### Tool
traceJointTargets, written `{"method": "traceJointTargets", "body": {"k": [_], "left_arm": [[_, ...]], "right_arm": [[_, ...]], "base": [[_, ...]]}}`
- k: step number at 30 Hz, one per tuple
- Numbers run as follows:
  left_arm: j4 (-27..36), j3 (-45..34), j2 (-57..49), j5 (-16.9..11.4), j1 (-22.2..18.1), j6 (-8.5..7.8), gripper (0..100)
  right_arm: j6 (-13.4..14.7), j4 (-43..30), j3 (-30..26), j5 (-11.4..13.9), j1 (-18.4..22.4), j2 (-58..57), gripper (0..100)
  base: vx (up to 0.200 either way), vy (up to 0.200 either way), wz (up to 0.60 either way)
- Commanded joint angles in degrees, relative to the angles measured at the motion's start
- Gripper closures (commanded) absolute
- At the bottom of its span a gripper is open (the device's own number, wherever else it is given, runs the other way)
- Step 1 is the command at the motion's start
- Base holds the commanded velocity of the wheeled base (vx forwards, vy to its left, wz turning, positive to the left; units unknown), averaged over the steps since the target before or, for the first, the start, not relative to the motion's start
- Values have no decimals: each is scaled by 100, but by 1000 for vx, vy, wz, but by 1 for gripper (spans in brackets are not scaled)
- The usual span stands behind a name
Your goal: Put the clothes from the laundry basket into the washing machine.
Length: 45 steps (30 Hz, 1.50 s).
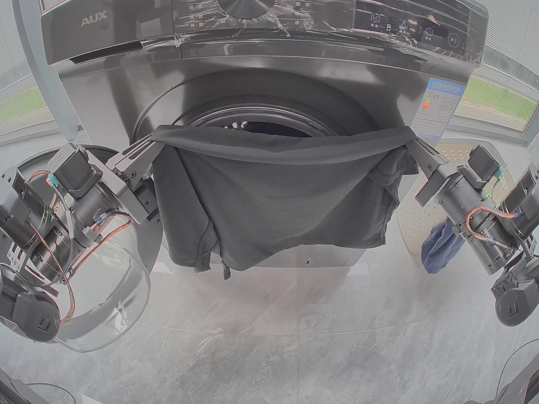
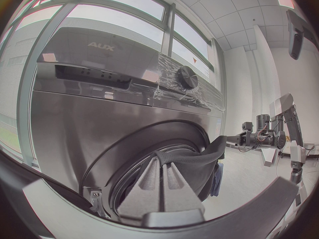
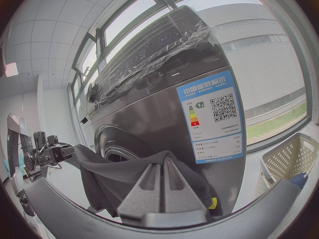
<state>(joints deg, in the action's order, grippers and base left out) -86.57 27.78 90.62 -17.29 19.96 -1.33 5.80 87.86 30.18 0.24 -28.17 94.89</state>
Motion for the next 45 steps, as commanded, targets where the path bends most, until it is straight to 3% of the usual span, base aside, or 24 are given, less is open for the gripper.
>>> {"method": "traceJointTargets", "body": {"k": [1, 13, 18, 20, 25, 26, 37, 45], "left_arm": [[-1, 17, -1, 6, -18, 1, 100], [8, 52, -1, 6, 26, 10, 100], [43, 52, 17, 24, 246, 10, 100], [52, 52, 61, 94, 659, 19, 100], [70, 368, 271, 94, 861, 27, 100], [70, 430, 307, 94, 852, 27, 100], [52, 632, 412, 103, 896, 63, 100], [52, 641, 386, 147, 966, 54, 100]], "right_arm": [[0, 3, -4, 2, -4, -32, 100], [-9, -14, 5, 2, 75, -32, 100], [17, -41, -188, -7, -39, 21, 100], [35, -32, -584, -16, -329, 135, 100], [88, 65, -883, 11, -707, 829, 100], [88, 65, -874, 2, -760, 935, 0], [105, -14, -1129, 2, -1568, 2183, 0], [96, -14, -830, 20, -1902, 2605, 0]], "base": [[0, 0, 0], [0, 0, 0], [0, 0, 0], [0, 0, 0], [0, 0, 0], [0, 0, 0], [0, 0, 0], [0, 0, 0]]}}
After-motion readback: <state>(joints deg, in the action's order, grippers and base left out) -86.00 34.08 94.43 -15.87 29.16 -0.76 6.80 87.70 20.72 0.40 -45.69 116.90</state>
